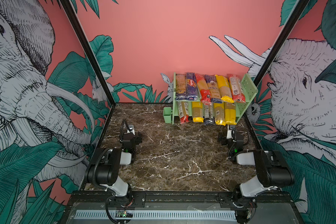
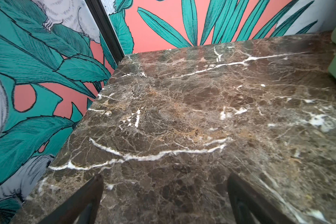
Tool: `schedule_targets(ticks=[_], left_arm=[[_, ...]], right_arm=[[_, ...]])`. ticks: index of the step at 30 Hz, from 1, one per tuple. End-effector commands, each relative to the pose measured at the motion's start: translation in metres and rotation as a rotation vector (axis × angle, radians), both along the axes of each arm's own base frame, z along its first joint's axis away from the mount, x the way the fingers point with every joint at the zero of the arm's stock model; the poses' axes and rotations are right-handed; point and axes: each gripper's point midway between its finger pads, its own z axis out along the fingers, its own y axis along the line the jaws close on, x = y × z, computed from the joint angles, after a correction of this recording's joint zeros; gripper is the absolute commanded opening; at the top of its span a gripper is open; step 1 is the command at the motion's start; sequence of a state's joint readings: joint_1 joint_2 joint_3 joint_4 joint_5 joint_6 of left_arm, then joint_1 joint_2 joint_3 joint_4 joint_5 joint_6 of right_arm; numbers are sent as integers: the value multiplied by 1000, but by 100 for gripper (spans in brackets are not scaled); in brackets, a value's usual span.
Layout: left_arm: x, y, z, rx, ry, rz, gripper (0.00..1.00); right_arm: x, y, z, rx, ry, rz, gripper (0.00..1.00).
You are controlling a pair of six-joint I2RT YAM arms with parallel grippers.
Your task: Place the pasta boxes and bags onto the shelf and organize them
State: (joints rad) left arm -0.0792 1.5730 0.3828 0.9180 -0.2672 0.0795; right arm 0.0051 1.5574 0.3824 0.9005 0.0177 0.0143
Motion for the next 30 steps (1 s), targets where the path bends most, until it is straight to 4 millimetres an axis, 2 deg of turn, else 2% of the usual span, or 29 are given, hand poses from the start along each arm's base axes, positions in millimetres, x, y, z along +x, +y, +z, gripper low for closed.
schedule_targets(ticks=[1,5,30], left_arm=[[3,-1,8,-10,-22,-11,100],[2,-1,8,-9,-23,-11,100],[1,-1,8,-12,-17,-12,99]], right_arm=[[1,-4,10,-3,-45,-14,99],[4,3,9,-7,-25,29,99],[4,3,9,-8,-23,30,99]])
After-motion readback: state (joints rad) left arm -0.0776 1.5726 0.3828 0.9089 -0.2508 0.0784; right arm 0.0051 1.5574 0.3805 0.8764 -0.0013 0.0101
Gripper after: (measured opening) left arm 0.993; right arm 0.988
